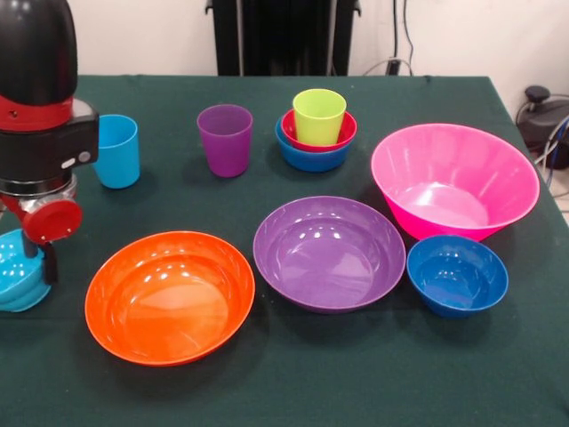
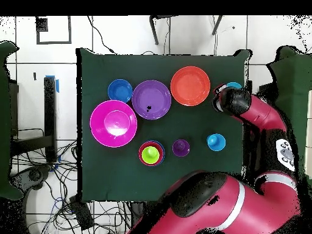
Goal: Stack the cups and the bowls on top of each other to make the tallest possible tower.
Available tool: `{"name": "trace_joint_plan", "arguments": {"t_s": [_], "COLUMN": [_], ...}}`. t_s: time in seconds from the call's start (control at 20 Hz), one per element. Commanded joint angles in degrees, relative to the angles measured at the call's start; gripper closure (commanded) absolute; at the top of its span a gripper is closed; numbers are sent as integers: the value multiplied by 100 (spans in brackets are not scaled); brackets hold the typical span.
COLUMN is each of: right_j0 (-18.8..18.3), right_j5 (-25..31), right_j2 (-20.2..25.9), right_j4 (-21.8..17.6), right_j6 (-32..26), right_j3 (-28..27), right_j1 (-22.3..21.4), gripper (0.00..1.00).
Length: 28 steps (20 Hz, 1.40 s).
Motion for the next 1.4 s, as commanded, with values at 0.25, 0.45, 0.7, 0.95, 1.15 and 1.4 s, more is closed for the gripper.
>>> {"name": "trace_joint_plan", "arguments": {"t_s": [0.25, 0.45, 0.7, 0.95, 1.15, 1.4], "right_j0": [101, 96, 100, 94, 88, 117], "right_j5": [356, 198, 254, 168, 105, 183], "right_j2": [310, 350, 350, 369, 385, 358], "right_j4": [-387, -385, -432, -466, -474, -405], "right_j6": [-419, -386, -483, -518, -514, -409], "right_j3": [-271, -220, -230, -202, -181, -245], "right_j1": [33, 71, 73, 58, 53, 102], "gripper": [0, 0, 100, 100, 100, 100]}}
